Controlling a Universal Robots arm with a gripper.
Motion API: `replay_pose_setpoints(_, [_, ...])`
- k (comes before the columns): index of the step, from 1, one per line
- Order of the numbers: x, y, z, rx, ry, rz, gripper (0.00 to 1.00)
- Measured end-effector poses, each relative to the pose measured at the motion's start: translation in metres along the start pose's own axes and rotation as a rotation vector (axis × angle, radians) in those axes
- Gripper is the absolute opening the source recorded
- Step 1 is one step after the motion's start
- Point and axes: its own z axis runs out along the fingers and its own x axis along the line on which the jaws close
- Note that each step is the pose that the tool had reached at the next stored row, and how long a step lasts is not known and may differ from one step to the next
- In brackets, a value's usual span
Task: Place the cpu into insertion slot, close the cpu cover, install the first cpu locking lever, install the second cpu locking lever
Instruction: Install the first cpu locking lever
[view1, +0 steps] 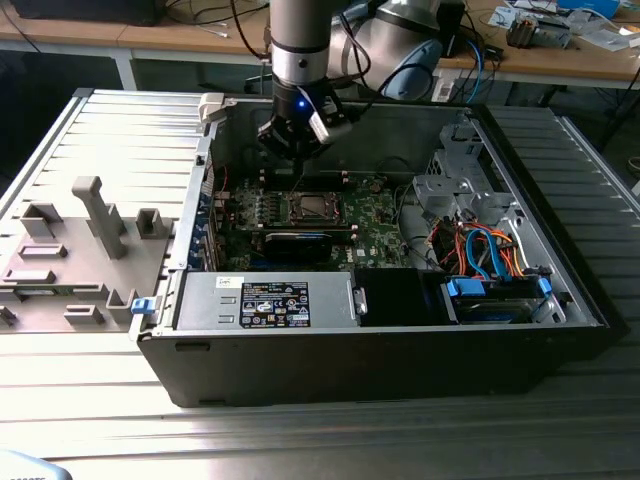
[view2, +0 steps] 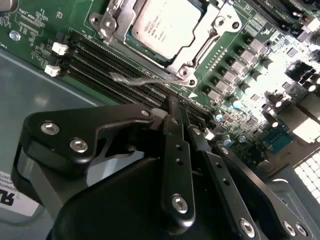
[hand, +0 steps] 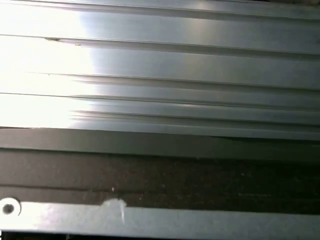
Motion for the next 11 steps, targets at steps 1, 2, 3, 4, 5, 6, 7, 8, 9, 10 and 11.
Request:
replay_pose_setpoints(1, [0.0002,-0.0026,0.002,0.0014,0.0001,0.0,0.11])
replay_pose_setpoints(2, [-0.0007,-0.003,0.0024,0.0021,0.0003,0.0,0.11])
replay_pose_setpoints(3, [-0.0018,-0.0034,0.0027,0.003,0.0007,0.0,0.11])
replay_pose_setpoints(4, [-0.0039,-0.0038,0.0033,0.0043,0.0015,0.0,0.11])
replay_pose_setpoints(5, [-0.0058,-0.004,0.0038,0.0051,0.0022,0.0,0.11])
replay_pose_setpoints(6, [-0.0085,-0.0043,0.0047,0.0056,0.003,0.0,0.11])
replay_pose_setpoints(7, [-0.0106,-0.0044,0.0056,0.0061,0.0039,0.0,0.11])
replay_pose_setpoints(8, [-0.0131,-0.0046,0.0067,0.0065,0.0051,0.0,0.11])
replay_pose_setpoints(9, [-0.0144,-0.0047,0.0075,0.0065,0.0057,0.0,0.11])
replay_pose_setpoints(10, [-0.0155,-0.0048,0.0085,0.0064,0.0063,0.0,0.11])
replay_pose_setpoints(11, [-0.0171,-0.005,0.0104,0.0064,0.0074,0.0,0.11])
